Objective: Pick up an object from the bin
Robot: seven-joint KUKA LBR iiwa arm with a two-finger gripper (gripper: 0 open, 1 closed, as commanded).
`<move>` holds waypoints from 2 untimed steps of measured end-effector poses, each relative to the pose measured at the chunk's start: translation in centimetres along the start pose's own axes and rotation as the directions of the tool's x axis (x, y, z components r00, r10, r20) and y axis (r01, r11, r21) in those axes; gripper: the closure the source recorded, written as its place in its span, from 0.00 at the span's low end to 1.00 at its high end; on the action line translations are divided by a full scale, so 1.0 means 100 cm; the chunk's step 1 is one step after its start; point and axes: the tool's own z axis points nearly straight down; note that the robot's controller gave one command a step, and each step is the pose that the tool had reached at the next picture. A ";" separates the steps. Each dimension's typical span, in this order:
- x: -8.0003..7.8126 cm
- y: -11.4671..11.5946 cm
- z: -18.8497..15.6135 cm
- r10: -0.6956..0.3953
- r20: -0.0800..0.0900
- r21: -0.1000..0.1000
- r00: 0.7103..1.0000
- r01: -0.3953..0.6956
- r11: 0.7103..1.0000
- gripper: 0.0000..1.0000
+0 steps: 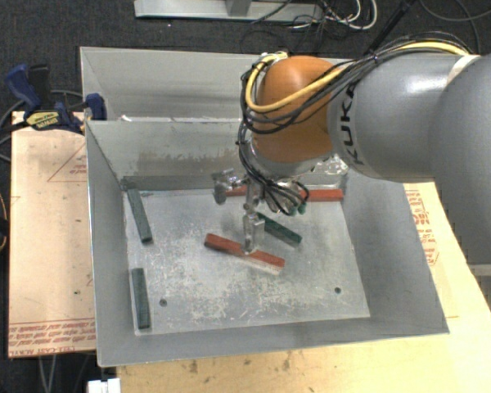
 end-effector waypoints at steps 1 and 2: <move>0.030 -0.018 0.074 0.038 -0.018 0.001 0.999 -0.038 0.999 0.00; 0.065 0.022 0.070 0.068 -0.014 0.000 0.998 -0.068 0.998 0.00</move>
Offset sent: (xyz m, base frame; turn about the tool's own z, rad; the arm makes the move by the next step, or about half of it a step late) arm -0.0198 -0.0254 -0.0705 0.0375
